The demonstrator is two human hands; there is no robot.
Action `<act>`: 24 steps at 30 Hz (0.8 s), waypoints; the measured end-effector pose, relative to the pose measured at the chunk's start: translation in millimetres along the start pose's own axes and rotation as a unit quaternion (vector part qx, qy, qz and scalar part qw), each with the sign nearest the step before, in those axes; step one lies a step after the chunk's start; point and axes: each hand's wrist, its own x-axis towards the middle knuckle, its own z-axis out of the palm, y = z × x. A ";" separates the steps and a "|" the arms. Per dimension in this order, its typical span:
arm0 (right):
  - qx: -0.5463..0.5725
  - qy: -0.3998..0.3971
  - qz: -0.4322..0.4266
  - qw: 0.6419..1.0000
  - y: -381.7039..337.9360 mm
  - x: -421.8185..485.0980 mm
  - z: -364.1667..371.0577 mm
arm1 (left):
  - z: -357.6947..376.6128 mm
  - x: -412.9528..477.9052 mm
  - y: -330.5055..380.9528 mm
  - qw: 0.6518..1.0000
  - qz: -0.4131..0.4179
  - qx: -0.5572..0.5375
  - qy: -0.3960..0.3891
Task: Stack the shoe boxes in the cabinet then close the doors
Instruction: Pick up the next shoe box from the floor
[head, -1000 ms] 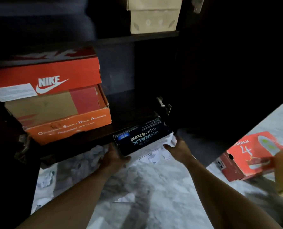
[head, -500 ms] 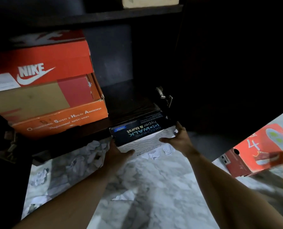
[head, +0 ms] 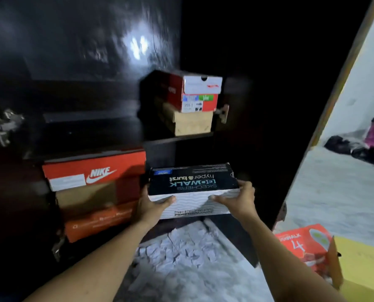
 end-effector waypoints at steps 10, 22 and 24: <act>0.087 0.062 -0.167 0.980 -188.1 -45.3 -102.5 | -71.2 -21.1 173.3 0.974 0.214 -0.053 0.046; 0.153 0.183 -0.224 0.945 -255.1 -25.0 -96.3 | -74.4 34.6 310.2 0.948 0.291 -0.063 0.114; 0.165 0.191 -0.218 0.943 -258.0 -13.1 -89.8 | -65.9 49.0 320.2 0.951 0.282 -0.046 0.115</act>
